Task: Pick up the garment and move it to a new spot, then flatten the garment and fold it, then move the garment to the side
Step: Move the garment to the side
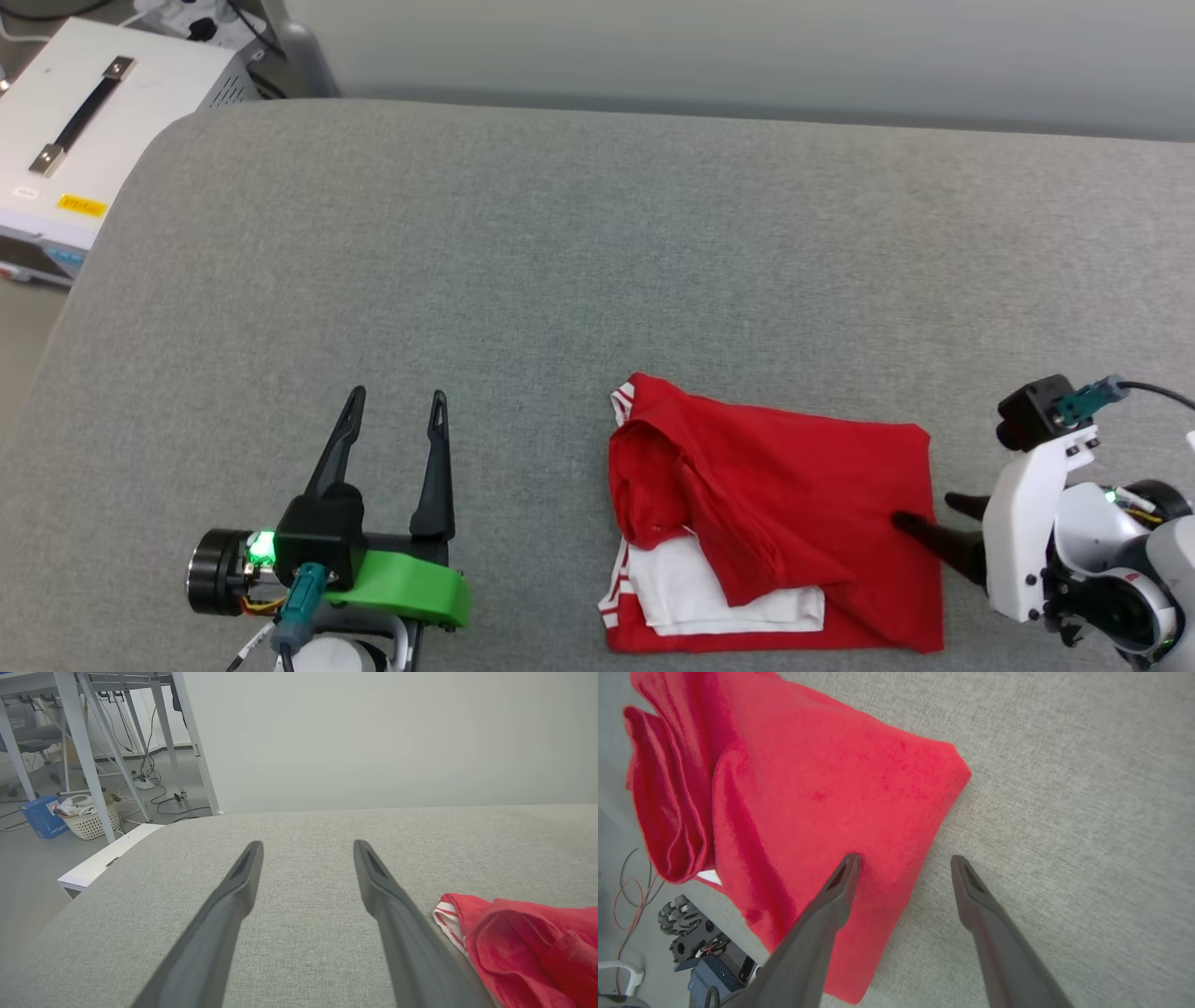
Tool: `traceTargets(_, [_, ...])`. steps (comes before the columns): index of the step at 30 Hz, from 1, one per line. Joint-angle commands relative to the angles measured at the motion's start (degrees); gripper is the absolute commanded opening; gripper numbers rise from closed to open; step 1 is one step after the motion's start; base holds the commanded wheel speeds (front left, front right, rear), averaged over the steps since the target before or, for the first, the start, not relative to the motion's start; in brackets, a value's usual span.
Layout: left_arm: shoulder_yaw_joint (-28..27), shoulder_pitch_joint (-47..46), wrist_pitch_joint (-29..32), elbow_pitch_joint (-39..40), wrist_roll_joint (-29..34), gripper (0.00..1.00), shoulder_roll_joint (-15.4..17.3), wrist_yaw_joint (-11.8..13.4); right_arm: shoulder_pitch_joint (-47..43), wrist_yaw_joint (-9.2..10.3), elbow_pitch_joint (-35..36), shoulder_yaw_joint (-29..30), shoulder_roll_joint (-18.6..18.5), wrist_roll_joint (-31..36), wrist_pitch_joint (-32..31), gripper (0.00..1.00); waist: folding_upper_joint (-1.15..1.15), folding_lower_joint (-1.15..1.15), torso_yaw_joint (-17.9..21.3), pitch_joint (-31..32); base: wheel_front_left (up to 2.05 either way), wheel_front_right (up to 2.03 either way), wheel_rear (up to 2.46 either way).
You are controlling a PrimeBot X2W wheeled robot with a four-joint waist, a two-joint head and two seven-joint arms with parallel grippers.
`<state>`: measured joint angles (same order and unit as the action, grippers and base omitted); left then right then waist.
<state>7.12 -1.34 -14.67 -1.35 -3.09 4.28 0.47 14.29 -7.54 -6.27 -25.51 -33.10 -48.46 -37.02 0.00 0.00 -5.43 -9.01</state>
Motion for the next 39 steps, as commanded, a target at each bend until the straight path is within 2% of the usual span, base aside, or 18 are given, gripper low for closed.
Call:
traceTargets(1, [0.1, -1.2, -0.3, -0.1, -0.2, 1.00, -0.3, -0.2, 0.6, 0.05, -1.1, -0.4, 0.7, -0.5, 0.0, 1.00, 0.00, 0.00, -1.5, -1.6, 0.00, 0.00, 0.00])
traceTargets(7, [0.4, -2.6, -0.3, -0.7, -0.3, 1.00, -0.6, -0.2, 1.9, 0.05, -7.9, -4.4, 3.5, -0.2, 1.0, 1.00, 0.00, 0.00, -3.2, -3.5, 0.00, 0.00, 0.00])
traceTargets(11, [0.6, -3.1, -0.3, -1.2, -0.5, 1.00, -0.8, -0.1, 1.9, 0.05, -11.4, -7.6, 4.3, 1.1, 3.8, 1.00, 0.00, 0.00, -3.8, -3.6, 0.00, 0.00, 0.00])
traceTargets(12, [0.7, -3.2, -0.3, -1.3, -0.5, 1.00, -0.9, -0.1, 1.9, 0.05, -11.9, -8.1, 4.3, 1.0, 4.6, 0.41, 0.00, 0.00, -3.9, -3.5, 0.00, 0.00, 0.00])
traceTargets(13, [0.7, -3.2, -0.3, -1.4, -0.5, 1.00, -0.9, -0.1, 1.9, 0.05, -12.1, -8.7, 4.4, 0.8, 5.6, 0.00, 0.00, 0.00, -3.9, -3.3, 0.00, 0.00, 0.00])
traceTargets(20, [-0.1, -1.8, -0.3, -1.7, -0.5, 1.00, -1.0, 0.1, 5.7, 0.05, -10.1, -9.9, 2.5, 2.2, 14.8, 0.00, 0.00, 0.00, -2.6, -1.0, 0.00, 0.00, 0.00])
traceTargets(25, [-0.9, -0.2, -0.3, -1.3, -0.4, 1.00, -1.0, 0.3, 9.4, 0.05, -5.5, -11.5, -0.7, 5.3, 19.2, 0.00, 0.00, 0.00, 0.6, 0.7, 0.00, 0.00, 0.00])
traceTargets(33, [-1.6, 1.1, -0.3, 0.2, -0.1, 1.00, -1.1, 0.5, 13.4, 0.05, 1.8, -13.1, -6.9, 7.2, 18.2, 0.00, 0.00, 0.00, 9.5, 0.2, 0.00, 0.00, 0.00])
traceTargets(39, [-2.6, -0.3, -0.3, 1.5, 0.5, 1.00, -0.6, 0.6, 15.9, 0.05, 1.9, -10.9, -10.7, 6.3, 17.0, 0.00, 0.00, 0.00, 16.3, -2.7, 0.00, 0.00, 0.00])
